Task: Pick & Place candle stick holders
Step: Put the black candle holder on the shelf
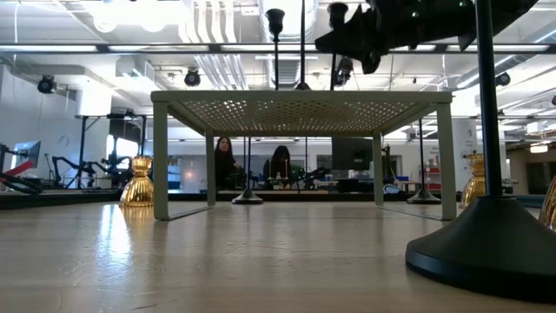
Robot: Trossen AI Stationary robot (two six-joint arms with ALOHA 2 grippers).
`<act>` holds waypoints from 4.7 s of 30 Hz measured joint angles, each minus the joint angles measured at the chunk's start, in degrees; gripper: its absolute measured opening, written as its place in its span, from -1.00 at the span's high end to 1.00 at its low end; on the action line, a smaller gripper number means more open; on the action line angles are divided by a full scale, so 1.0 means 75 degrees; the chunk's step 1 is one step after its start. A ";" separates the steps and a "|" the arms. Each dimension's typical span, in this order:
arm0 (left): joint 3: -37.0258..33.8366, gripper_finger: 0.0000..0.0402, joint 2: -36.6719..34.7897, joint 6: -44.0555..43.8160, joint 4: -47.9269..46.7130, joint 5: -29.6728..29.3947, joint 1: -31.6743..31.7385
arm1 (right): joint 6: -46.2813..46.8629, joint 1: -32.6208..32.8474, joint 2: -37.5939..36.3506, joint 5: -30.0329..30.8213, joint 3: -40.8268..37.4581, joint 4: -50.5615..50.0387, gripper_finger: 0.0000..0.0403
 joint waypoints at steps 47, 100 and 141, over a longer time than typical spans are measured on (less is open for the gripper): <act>0.0000 -0.22 0.0060 -0.0125 -0.0293 0.0055 0.0006 | -0.0179 -0.0196 0.0263 -0.0204 0.0606 -0.0640 0.92; 0.0000 -0.22 0.0084 -0.0122 -0.0298 0.0055 0.0008 | 0.0144 -0.0281 0.0467 -0.0175 0.0600 -0.0359 -0.13; 0.0000 -0.22 0.0084 -0.0122 -0.0307 0.0055 0.0003 | 0.1295 -0.0178 -0.0853 -0.0278 0.0545 -0.4945 0.08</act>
